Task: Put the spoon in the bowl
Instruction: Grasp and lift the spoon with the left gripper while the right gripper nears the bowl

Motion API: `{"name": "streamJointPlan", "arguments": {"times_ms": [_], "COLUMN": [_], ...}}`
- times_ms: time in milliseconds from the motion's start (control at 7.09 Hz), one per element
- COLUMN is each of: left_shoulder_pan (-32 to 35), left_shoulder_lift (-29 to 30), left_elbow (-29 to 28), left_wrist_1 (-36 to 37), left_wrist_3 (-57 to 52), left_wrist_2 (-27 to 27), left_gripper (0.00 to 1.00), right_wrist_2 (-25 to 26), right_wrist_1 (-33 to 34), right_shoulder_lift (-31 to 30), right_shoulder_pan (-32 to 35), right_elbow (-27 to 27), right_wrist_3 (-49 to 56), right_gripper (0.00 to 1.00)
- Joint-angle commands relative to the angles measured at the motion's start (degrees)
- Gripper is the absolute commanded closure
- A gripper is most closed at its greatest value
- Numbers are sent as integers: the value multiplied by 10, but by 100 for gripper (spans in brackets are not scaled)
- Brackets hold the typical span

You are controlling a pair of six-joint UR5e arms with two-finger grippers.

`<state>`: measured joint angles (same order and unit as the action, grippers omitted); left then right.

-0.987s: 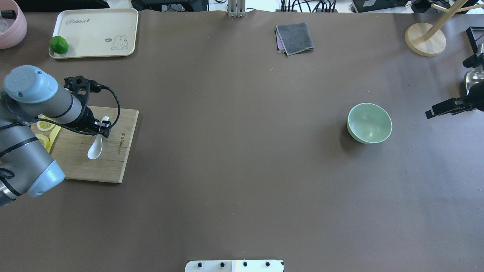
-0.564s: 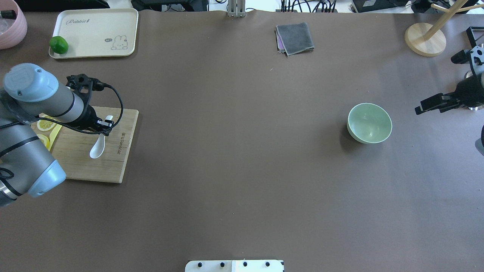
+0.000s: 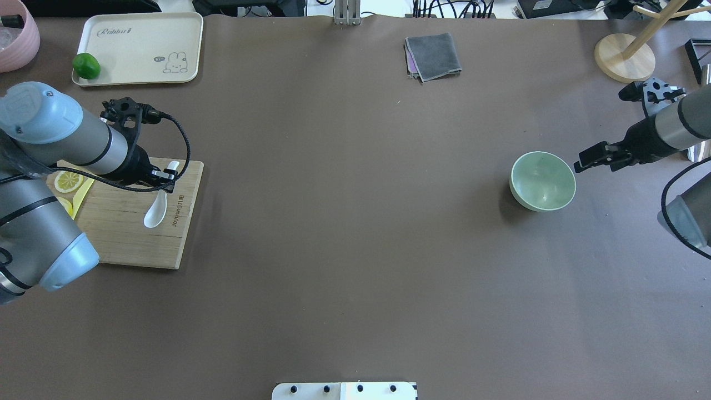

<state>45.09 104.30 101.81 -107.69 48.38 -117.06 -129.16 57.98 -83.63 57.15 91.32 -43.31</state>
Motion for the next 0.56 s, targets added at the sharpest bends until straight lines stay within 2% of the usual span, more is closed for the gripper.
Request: {"name": "streamJointPlan", "arguments": {"times_ms": [0,141,282,423], "left_shoulder_pan": [0,0,-1,-1], "left_shoulder_lift": [10,11,17,23], "left_elbow": [3,8,6,1], "left_wrist_1": [0,0,0,1], "left_wrist_3": [15,21,35,37], "left_wrist_2": [-1,-1,-1,-11], "left_gripper": [100,100,100,100], "right_wrist_2": [30,36,34,31], "right_wrist_1": [0,0,0,0], "right_shoulder_lift": [8,13,14,18], "right_shoulder_pan": [-39,-44,-45,-45], "right_elbow": [-15,-21,-21,-17], "right_wrist_3": [-10,-10,-11,-19], "right_gripper": [24,54,100,100]}}
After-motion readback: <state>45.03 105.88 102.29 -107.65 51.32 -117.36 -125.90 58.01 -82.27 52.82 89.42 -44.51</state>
